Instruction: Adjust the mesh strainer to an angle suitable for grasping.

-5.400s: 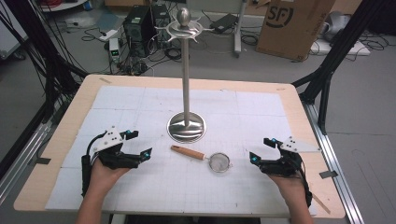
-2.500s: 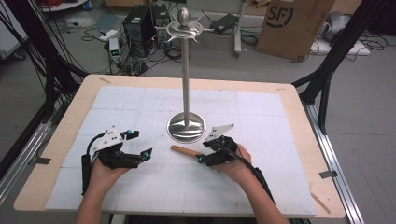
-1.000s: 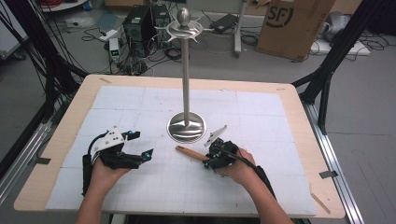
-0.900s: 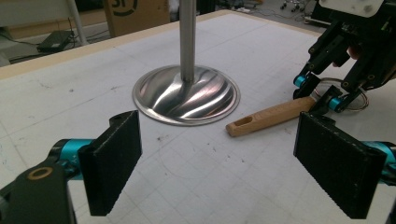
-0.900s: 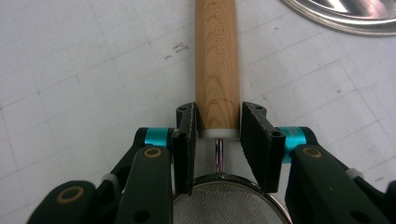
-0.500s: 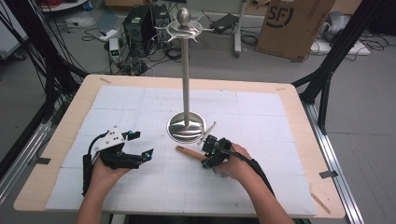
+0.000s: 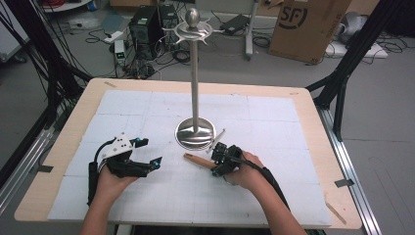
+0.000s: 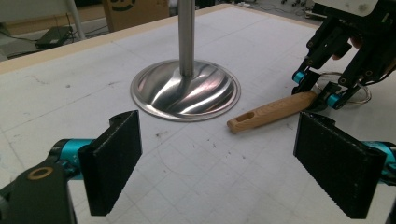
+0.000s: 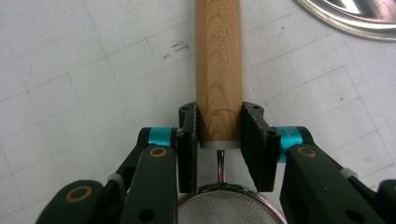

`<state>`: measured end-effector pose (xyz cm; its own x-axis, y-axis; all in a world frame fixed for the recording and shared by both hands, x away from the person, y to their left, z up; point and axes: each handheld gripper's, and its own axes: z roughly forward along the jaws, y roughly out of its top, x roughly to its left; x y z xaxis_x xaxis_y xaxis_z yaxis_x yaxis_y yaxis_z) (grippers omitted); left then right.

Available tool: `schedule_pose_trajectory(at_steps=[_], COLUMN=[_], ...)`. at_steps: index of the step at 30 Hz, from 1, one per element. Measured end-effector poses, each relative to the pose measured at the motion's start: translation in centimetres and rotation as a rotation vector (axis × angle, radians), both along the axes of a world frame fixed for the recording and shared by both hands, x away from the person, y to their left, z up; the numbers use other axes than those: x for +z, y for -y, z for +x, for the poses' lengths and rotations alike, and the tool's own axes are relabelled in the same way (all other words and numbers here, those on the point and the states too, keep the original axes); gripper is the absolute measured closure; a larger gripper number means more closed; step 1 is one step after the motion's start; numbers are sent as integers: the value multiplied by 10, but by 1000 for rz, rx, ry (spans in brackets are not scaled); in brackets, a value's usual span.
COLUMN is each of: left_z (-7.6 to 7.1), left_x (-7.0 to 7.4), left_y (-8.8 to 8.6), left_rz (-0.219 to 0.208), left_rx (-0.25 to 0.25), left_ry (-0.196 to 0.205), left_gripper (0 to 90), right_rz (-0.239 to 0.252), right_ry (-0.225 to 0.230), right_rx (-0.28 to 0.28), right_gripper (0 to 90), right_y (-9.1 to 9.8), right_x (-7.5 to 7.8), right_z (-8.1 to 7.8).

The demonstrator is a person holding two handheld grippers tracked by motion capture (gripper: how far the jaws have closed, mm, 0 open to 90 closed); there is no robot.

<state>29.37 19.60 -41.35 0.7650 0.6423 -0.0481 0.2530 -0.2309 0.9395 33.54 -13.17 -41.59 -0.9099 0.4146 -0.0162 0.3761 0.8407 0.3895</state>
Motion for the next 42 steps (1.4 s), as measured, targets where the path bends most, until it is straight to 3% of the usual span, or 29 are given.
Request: schedule_pose_trajectory(at_steps=[10, 30, 42], left_z=[0, 0, 1], left_x=[1, 2, 2], left_y=[-2, -5, -5], left_rz=[-6, -21, -21], left_rx=[6, 4, 3], left_ry=[3, 11, 10], left_gripper=[159, 159, 159], right_rz=[10, 230, 292], right_ry=[58, 108, 141], right_rx=[10, -51, -78], right_gripper=[688, 688, 688], right_y=[4, 39, 50], right_x=[2, 28, 38], right_z=[-5, -7, -9])
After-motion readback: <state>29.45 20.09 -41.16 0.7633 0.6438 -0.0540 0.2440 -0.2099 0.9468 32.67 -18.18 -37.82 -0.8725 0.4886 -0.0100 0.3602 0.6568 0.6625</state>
